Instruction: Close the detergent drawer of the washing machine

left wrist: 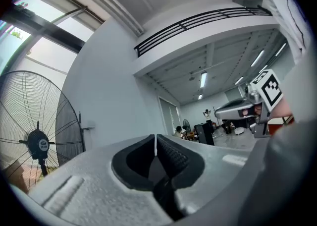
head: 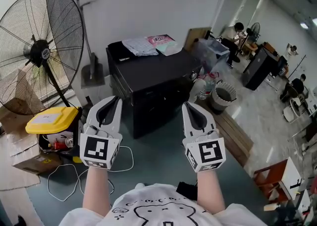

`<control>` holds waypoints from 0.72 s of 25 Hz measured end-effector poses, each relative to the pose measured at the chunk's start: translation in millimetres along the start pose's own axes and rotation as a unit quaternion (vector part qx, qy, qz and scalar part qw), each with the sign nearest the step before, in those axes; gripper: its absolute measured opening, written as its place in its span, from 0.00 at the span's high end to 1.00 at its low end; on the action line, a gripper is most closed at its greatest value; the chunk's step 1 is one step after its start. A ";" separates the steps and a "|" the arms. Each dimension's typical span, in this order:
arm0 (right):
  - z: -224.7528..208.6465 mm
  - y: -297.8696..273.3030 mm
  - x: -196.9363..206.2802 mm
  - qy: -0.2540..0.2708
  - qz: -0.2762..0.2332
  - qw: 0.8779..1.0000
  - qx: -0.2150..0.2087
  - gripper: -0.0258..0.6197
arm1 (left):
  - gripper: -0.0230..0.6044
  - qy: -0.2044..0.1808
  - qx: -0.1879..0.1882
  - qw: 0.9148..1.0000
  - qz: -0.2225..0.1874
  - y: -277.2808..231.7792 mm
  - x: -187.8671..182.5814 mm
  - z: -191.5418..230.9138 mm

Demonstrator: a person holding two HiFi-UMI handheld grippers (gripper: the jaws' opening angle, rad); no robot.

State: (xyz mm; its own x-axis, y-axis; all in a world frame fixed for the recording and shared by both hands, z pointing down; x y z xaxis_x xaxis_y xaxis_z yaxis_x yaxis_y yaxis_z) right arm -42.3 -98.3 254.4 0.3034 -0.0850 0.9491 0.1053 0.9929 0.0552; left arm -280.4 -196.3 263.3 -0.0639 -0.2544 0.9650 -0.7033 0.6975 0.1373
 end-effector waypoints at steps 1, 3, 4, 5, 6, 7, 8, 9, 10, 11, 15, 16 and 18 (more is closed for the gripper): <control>-1.4 1.6 -1.1 0.004 -0.003 1.000 0.002 0.96 | 0.93 0.001 -0.004 1.000 0.001 -1.3 -0.6 -0.1; -5.5 4.7 -3.7 0.006 -0.010 1.000 0.003 0.96 | 0.93 0.001 -0.004 1.000 -0.001 -2.7 -3.6 -2.3; -8.0 5.9 -5.3 0.008 -0.015 1.000 0.002 0.96 | 0.93 -0.001 -0.005 1.000 -0.003 -3.3 -5.7 -3.9; -10.5 7.4 -6.9 0.011 -0.018 1.000 0.001 0.96 | 0.93 -0.003 -0.006 1.000 -0.004 -3.7 -7.9 -5.8; -13.1 9.1 -8.5 0.013 -0.019 1.000 -0.001 0.96 | 0.93 -0.005 -0.008 1.000 -0.006 -4.2 -10.3 -7.9; -15.7 11.0 -9.9 0.014 -0.020 1.000 -0.002 0.96 | 0.93 -0.006 -0.009 1.000 -0.008 -4.7 -12.9 -10.1; -18.5 13.0 -11.2 0.014 -0.021 1.000 -0.003 0.96 | 0.93 -0.006 -0.009 1.000 -0.011 -5.4 -15.8 -12.6; -21.6 14.9 -12.4 0.013 -0.021 1.000 -0.003 0.96 | 0.93 -0.007 -0.009 1.000 -0.014 -6.4 -18.8 -15.5; -24.9 16.9 -13.2 0.011 -0.021 1.000 -0.003 0.96 | 0.93 -0.008 -0.007 1.000 -0.016 -7.7 -21.9 -18.8; -28.4 19.2 -13.8 0.009 -0.021 1.000 -0.003 0.96 | 0.93 -0.010 -0.006 1.000 -0.017 -8.9 -24.7 -22.6; -41.0 29.9 -14.0 0.003 -0.020 1.000 0.000 0.96 | 0.93 -0.016 -0.003 1.000 -0.018 -11.8 -32.8 -39.0; -43.7 32.7 -13.9 0.002 -0.022 1.000 0.000 0.96 | 0.93 -0.017 -0.003 1.000 -0.019 -12.1 -34.5 -42.8; -48.1 38.5 -14.1 -0.003 -0.027 1.000 0.002 0.96 | 0.93 -0.019 -0.003 1.000 -0.022 -11.7 -38.1 -50.2</control>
State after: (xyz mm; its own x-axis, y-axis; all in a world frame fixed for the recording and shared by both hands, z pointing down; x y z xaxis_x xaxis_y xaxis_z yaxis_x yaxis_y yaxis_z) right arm 3.0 -62.9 228.2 0.2918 -0.1378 0.9465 0.1180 0.9872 0.1074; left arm -234.2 -161.1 236.2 -0.0608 -0.3102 0.9487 -0.7023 0.6887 0.1802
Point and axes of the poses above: the fingertips, and each gripper's own axes: y backward along the fingers, z to its left, x out of its underside, the point moved 8 cm from there along y, backward along the fingers, and after that the axes turned 1 degree about -x, right-handed, at the moved point
